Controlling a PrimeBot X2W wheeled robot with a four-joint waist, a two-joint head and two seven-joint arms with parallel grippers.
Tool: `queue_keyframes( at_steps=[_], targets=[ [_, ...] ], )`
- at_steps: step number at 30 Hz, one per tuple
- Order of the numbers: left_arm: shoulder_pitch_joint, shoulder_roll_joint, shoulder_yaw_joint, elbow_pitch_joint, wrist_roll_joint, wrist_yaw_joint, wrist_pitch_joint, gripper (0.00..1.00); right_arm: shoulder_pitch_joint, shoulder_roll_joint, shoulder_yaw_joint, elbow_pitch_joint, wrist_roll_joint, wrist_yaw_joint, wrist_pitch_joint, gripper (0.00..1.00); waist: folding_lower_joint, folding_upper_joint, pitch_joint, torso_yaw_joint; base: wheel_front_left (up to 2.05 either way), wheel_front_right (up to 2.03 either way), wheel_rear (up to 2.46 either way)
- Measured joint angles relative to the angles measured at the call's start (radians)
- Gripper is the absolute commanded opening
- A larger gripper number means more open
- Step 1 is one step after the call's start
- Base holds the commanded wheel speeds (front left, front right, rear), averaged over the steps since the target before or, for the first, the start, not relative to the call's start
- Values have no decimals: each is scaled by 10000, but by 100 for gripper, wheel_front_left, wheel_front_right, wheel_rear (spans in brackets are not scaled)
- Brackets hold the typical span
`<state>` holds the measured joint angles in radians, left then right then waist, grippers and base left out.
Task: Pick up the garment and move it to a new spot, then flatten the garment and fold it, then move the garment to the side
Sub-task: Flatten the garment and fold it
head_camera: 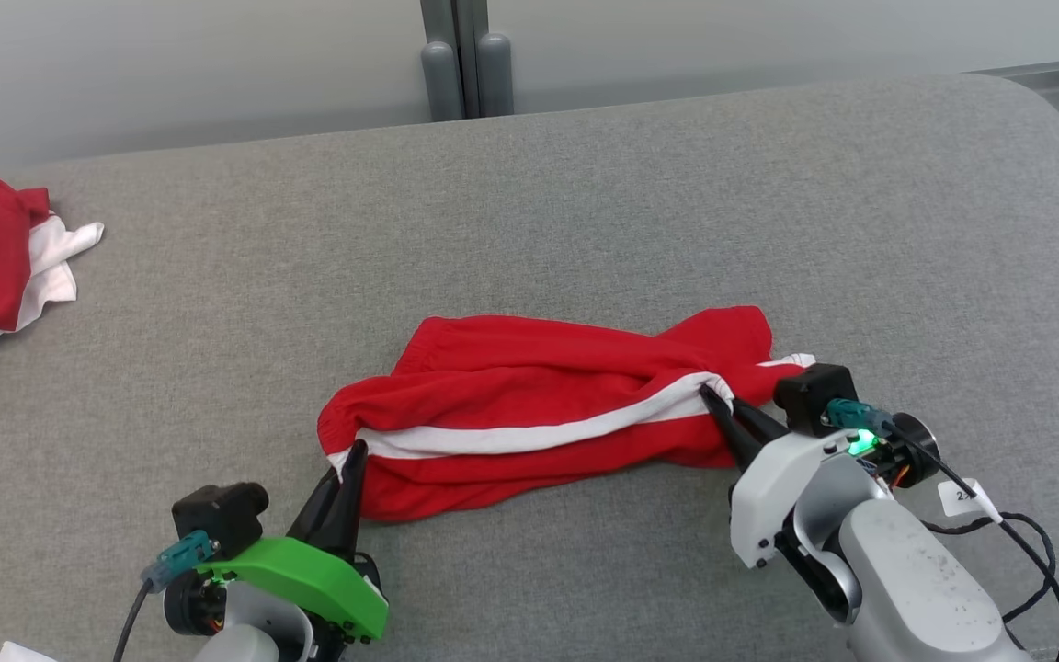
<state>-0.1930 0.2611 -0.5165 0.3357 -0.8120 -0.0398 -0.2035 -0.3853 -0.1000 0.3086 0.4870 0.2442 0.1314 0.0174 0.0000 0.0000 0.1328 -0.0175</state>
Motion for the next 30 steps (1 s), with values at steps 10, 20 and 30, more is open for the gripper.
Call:
queue_keyframes(
  at_steps=[10, 20, 30],
  targets=[
    [2, -10, 61, 171, -63, 6, -92, 0, 873, 301, -138, -859, -453, 0, 217, 100, 0, 0, -118, -155, 0, 0, 0],
    [33, 8, 100, 213, -150, 10, -134, 0, 1343, 424, -46, -1785, -713, 0, 541, 100, 0, 0, -173, -178, 0, 0, 0],
    [76, 50, 100, 215, -207, 17, -174, 0, 1430, 445, -485, -1521, -1503, 0, 775, 24, 0, 0, -246, -99, 0, 0, 0]
  ],
)
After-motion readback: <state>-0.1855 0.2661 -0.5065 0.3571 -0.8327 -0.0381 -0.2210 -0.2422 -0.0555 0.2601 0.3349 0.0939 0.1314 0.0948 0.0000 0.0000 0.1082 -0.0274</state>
